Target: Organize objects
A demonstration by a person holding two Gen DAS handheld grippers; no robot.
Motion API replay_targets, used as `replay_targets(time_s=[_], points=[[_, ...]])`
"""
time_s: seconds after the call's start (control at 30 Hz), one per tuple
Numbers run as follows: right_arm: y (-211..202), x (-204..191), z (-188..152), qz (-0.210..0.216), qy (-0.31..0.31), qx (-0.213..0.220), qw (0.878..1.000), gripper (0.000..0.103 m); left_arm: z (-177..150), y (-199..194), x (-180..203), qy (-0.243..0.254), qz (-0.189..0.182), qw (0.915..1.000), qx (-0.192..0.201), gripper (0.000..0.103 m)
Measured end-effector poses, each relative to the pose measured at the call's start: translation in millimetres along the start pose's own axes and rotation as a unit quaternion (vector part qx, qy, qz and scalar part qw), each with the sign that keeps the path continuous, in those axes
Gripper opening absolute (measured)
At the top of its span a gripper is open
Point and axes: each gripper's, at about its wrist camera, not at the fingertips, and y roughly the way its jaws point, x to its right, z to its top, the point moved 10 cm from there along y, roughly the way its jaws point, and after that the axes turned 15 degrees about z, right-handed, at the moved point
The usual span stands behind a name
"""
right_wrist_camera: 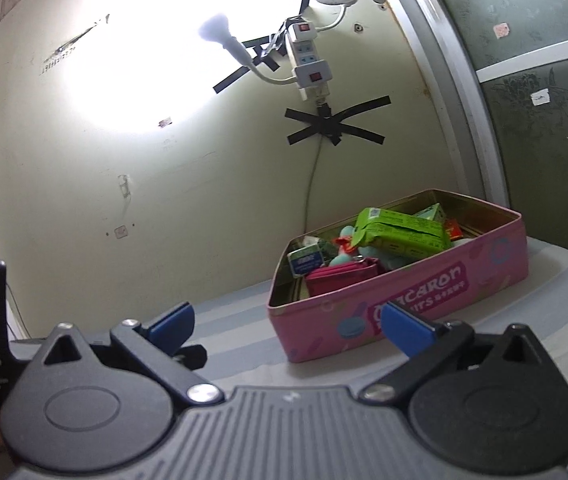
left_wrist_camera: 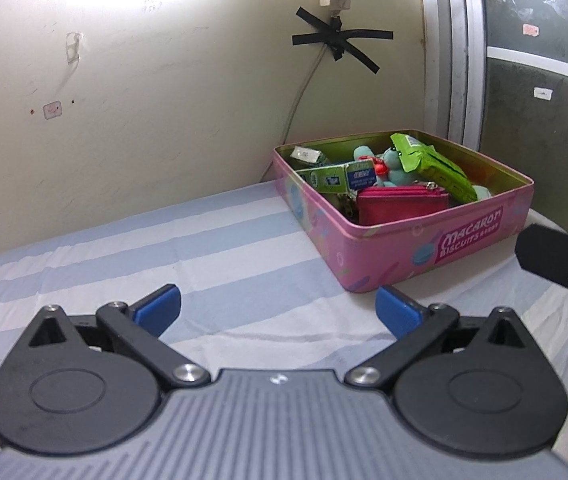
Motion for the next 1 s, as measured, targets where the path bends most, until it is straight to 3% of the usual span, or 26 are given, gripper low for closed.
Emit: replay_targets(time_s=[0.37, 0.57, 1.0], points=[[-3.5, -1.3, 4.0, -0.003, 0.007, 0.019, 1.0, 0.103, -4.7, -1.3, -0.2, -0.003, -0.006, 1.0, -0.001, 0.103], [-0.2, 4.0, -0.8, -0.014, 0.01, 0.019, 1.0, 0.103, -9.0, -0.3, 1.3, 0.008, 0.011, 0.9999, 0.0, 0.103], [7.4, 26.4, -26.8, -0.062, 0.023, 0.017, 0.998, 0.103, -54.3, 13.6, -0.8, 0.006, 0.014, 0.9983, -0.056, 0.103]])
